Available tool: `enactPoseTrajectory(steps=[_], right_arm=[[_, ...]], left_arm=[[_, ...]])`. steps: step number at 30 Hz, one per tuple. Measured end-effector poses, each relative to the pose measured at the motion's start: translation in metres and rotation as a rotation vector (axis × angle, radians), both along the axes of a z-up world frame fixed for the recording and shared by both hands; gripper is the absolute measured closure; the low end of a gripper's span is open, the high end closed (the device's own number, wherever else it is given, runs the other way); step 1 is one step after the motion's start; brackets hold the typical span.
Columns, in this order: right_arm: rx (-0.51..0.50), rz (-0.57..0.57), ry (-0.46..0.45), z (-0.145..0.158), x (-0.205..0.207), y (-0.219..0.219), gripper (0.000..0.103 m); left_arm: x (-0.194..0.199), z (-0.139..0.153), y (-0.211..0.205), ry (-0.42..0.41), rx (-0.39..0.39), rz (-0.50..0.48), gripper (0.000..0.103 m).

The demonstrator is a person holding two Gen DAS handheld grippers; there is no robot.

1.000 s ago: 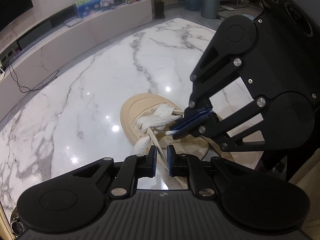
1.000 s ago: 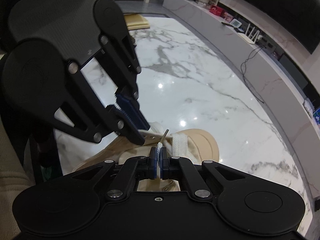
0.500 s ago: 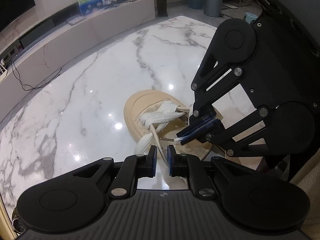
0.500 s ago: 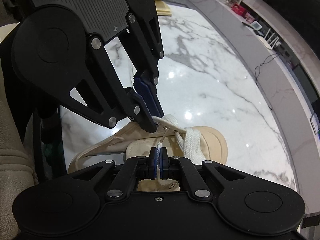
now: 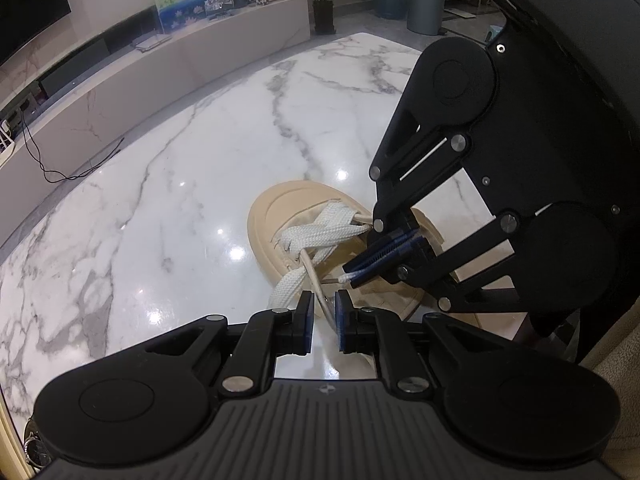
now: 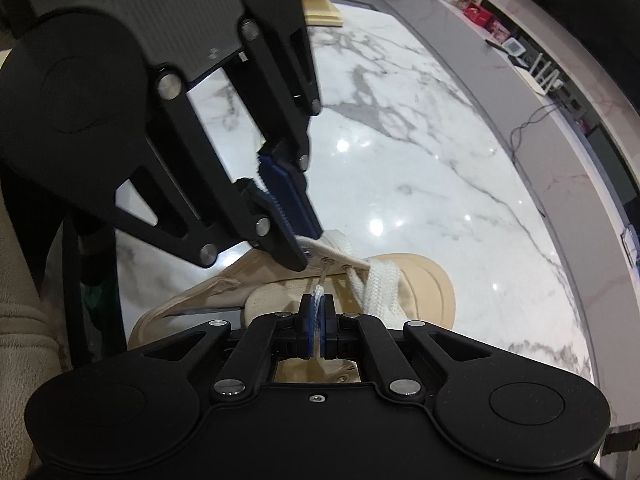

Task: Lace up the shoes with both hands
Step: 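Push the lace tip into the next eyelet with the right gripper while the left gripper holds the lace, then grasp the lace tip emerging from the eyelet with the left gripper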

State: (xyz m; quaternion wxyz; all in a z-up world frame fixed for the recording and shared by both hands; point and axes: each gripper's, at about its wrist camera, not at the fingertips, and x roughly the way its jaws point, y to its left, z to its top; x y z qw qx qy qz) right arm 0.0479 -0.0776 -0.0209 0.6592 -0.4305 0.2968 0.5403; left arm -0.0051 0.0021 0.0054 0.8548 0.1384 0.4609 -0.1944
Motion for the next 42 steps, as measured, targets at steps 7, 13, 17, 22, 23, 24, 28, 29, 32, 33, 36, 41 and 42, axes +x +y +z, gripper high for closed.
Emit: enactPoseTrajectory(steps=[7,13,17,22,23,24,28,29,32,33,36,41,42], right_arm=[[0.046,-0.027,0.005,0.006,0.003,0.001,0.102],[0.06,-0.027,0.018,0.008,0.003,0.002,0.102],[0.07,-0.043,0.033,0.008,0.006,0.002,0.102],[0.075,-0.046,0.041,0.01,0.006,0.001,0.102],[0.076,-0.048,0.043,0.01,0.006,0.0,0.102],[0.08,-0.051,0.049,0.011,0.007,0.0,0.102],[0.088,-0.059,0.067,0.011,0.01,-0.001,0.102],[0.089,-0.059,0.068,0.011,0.01,-0.001,0.102],[0.09,-0.06,0.075,0.012,0.01,-0.003,0.102],[0.09,-0.06,0.076,0.012,0.011,-0.003,0.102],[0.093,-0.062,0.083,0.011,0.012,-0.002,0.102],[0.106,-0.074,0.097,0.011,0.015,0.0,0.102],[0.108,-0.075,0.098,0.011,0.014,-0.001,0.102]], left_arm=[[-0.002,0.003,-0.003,-0.017,-0.005,-0.009,0.092],[-0.009,0.015,-0.002,-0.046,-0.019,-0.017,0.092],[-0.014,0.026,0.002,-0.066,-0.009,-0.029,0.092],[-0.012,0.03,0.007,-0.068,0.025,-0.058,0.092],[-0.011,0.03,0.008,-0.069,0.038,-0.071,0.092],[-0.01,0.03,0.009,-0.068,0.048,-0.085,0.092],[-0.005,0.025,0.012,-0.071,0.08,-0.131,0.092],[-0.003,0.023,0.012,-0.074,0.091,-0.148,0.092],[0.002,0.017,0.014,-0.074,0.114,-0.197,0.092],[0.003,0.015,0.014,-0.076,0.123,-0.215,0.092],[0.006,0.01,0.012,-0.075,0.15,-0.267,0.092],[0.01,0.004,0.004,-0.077,0.172,-0.317,0.092],[0.012,0.003,0.003,-0.076,0.169,-0.318,0.092]])
